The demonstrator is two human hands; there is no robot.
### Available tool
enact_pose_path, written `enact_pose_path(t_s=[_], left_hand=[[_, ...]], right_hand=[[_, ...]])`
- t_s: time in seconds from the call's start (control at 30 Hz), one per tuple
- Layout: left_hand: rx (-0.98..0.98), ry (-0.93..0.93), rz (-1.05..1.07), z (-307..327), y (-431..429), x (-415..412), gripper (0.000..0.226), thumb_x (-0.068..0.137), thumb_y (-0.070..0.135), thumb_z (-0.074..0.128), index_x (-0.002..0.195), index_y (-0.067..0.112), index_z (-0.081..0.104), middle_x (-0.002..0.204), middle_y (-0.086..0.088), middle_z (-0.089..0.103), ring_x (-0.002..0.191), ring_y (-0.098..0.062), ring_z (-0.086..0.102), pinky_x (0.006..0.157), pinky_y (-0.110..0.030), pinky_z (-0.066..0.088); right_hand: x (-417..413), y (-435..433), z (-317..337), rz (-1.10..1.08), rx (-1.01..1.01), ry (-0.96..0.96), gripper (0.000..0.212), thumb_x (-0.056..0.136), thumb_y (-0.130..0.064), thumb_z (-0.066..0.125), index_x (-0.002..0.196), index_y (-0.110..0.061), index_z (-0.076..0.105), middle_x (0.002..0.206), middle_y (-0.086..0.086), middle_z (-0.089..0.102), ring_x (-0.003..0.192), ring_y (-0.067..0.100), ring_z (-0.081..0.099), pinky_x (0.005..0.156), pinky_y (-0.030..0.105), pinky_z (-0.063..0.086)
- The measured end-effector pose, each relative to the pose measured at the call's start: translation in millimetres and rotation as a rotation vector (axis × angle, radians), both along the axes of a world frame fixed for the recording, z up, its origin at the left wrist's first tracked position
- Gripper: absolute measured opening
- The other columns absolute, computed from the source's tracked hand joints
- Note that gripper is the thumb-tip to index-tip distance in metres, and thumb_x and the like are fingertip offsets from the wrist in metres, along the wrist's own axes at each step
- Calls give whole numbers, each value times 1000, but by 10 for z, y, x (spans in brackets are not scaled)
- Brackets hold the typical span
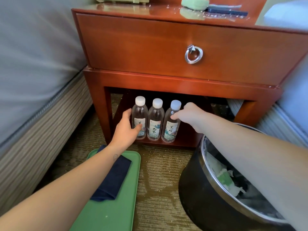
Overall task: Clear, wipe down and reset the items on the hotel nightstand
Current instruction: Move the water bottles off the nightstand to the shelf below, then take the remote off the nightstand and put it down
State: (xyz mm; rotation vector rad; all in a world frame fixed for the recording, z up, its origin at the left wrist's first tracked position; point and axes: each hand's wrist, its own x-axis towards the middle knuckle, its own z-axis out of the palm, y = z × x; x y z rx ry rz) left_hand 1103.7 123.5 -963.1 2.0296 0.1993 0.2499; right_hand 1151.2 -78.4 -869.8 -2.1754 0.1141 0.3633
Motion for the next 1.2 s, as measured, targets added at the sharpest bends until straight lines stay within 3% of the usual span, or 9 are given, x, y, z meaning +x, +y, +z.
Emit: enact_pose_path(t_s=[0.17, 0.23, 0.33, 0.5, 0.6, 0.73, 0.9, 1.03, 1.2], left_hand=[[191, -185, 11, 390, -38, -229, 68, 95, 16, 60, 152, 21, 24, 155, 4, 35, 142, -10, 31, 112, -25, 27], [281, -351, -24, 668, -58, -293, 55, 94, 13, 58, 144, 23, 37, 139, 8, 50, 130, -4, 45, 108, -26, 37], [333, -588, -90, 1221, -112, -300, 46, 91, 3, 57, 129, 26, 45, 110, 12, 57, 105, -4, 57, 95, -29, 49], [303, -825, -122, 2099, -289, -165, 45, 89, -4, 55, 121, 25, 44, 100, 7, 55, 94, -6, 57, 82, -13, 46], [343, -810, -166, 2474, -368, -11, 39, 91, 0, 54, 121, 23, 43, 107, 0, 55, 96, -7, 57, 85, -15, 47], [350, -655, -195, 2815, -450, 251, 33, 94, 8, 53, 119, 26, 42, 117, 1, 54, 98, -5, 57, 88, -23, 48], [139, -395, -120, 3070, -577, 749, 26, 96, 19, 50, 121, 24, 48, 122, 4, 58, 91, -11, 58, 65, -25, 44], [22, -246, -73, 3151, -713, 1198, 32, 93, 26, 51, 125, 19, 52, 112, -1, 62, 103, -15, 63, 96, -38, 52], [106, -154, -76, 3146, -908, 1598, 25, 94, 26, 51, 119, 20, 54, 101, 2, 63, 104, -18, 64, 98, -41, 52]], right_hand=[[-167, -74, 399, 136, -158, -30, 14, 86, -16, 66, 84, -7, 55, 84, 3, 47, 79, 18, 46, 75, 31, 37], [-239, -130, 660, 307, -226, -68, 16, 85, -15, 63, 86, 0, 66, 84, 7, 61, 76, 17, 54, 69, 28, 42], [-381, -219, 1159, 547, -196, -185, 15, 89, -24, 63, 92, -18, 76, 95, -2, 75, 87, 11, 69, 80, 23, 54], [-387, -415, 1863, 468, 172, -428, 22, 96, -27, 57, 98, -12, 73, 91, 2, 76, 86, 14, 73, 77, 26, 59], [-262, -551, 2144, 220, 410, -575, 24, 96, -26, 56, 88, -10, 72, 84, 5, 76, 79, 16, 73, 69, 27, 59], [129, -751, 2256, -62, 403, -713, 21, 93, -23, 57, 82, -16, 72, 80, 1, 74, 77, 11, 72, 65, 22, 58], [726, -827, 2235, -200, 420, -726, 18, 91, -21, 56, 81, -22, 71, 83, 0, 73, 86, 14, 71, 75, 24, 59], [1134, -708, 2181, -182, 314, -725, 21, 88, -24, 52, 84, -28, 72, 91, -7, 72, 94, 15, 67, 87, 34, 57], [1475, -610, 2195, -166, 152, -738, 27, 93, -16, 48, 102, -24, 72, 105, -3, 67, 100, 17, 58, 78, 24, 44]])
